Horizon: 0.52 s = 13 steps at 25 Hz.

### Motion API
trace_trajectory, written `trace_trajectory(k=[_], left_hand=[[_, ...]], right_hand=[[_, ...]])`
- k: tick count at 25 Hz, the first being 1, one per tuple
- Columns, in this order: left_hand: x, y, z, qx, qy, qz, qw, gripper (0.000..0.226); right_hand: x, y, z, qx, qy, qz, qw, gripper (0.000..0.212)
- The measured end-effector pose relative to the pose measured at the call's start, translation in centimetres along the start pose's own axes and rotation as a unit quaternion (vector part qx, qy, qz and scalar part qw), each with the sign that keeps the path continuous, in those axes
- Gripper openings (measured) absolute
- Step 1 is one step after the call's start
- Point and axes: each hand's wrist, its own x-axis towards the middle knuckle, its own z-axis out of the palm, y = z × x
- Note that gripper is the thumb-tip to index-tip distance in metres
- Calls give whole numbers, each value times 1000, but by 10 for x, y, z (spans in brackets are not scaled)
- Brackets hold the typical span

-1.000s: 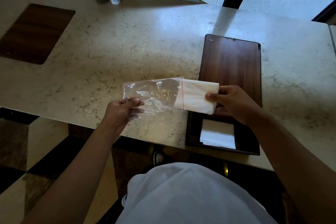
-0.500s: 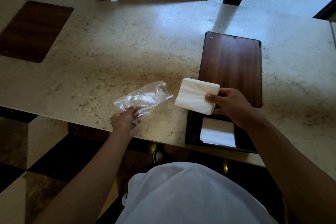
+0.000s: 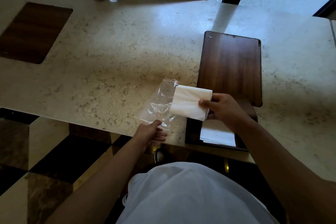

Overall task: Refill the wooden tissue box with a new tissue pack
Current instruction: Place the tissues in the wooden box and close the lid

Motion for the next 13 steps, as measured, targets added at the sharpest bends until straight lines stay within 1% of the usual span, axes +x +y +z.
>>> trace_trajectory(k=[3, 5, 6, 9, 13], left_hand=[[-6, -1, -12, 85, -13, -27, 996, 48], [-10, 1, -20, 121, -29, -21, 992, 53], [-11, 4, -22, 119, -40, -8, 992, 55], [-10, 24, -19, 47, -84, 37, 995, 64], [-16, 61, 0, -78, -154, 40, 984, 84]], right_hand=[[-1, -1, 0, 8, 3, -2, 1000, 13], [-3, -1, -1, 14, 5, -2, 1000, 13], [-3, -2, -1, 17, 5, -2, 1000, 12], [-6, -4, 0, 37, -3, 3, 999, 15], [-14, -10, 6, 77, -44, 3, 996, 39]])
